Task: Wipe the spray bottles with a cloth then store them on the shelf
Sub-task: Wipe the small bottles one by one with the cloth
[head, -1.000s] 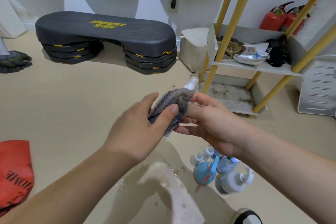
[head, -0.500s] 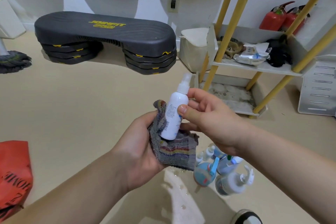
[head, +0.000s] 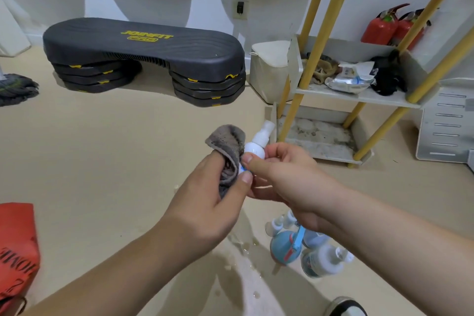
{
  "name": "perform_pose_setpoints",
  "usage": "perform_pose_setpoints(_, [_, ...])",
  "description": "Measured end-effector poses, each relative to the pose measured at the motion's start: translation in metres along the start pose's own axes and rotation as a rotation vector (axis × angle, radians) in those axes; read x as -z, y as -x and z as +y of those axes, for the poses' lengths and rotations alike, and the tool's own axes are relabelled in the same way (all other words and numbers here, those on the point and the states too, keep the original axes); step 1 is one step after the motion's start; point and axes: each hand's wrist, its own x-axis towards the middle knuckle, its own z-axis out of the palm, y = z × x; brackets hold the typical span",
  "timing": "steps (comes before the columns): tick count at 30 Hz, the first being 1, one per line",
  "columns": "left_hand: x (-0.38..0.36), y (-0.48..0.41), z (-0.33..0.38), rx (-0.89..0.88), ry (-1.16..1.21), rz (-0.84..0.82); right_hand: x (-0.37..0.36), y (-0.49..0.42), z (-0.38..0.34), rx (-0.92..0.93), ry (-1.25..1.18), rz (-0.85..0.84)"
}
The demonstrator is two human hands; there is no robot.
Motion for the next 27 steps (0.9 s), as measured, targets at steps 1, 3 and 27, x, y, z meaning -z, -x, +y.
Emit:
perform_pose_setpoints(1, [0.001, 0.000, 0.001, 0.046, 0.101, -0.021, 0.000, 0.001, -0.001, -0.038, -0.012, -0.006])
perform_pose_setpoints(3, [0.005, -0.004, 0.002, 0.195, 0.337, -0.056, 0.005, 0.004, -0.007, -0.083, 0.003, -0.066])
perform_pose_setpoints(27, [-0.009, 0.008, 0.002, -0.167, -0.158, 0.061, 0.005, 0.001, -0.008, 0.131, 0.121, -0.032])
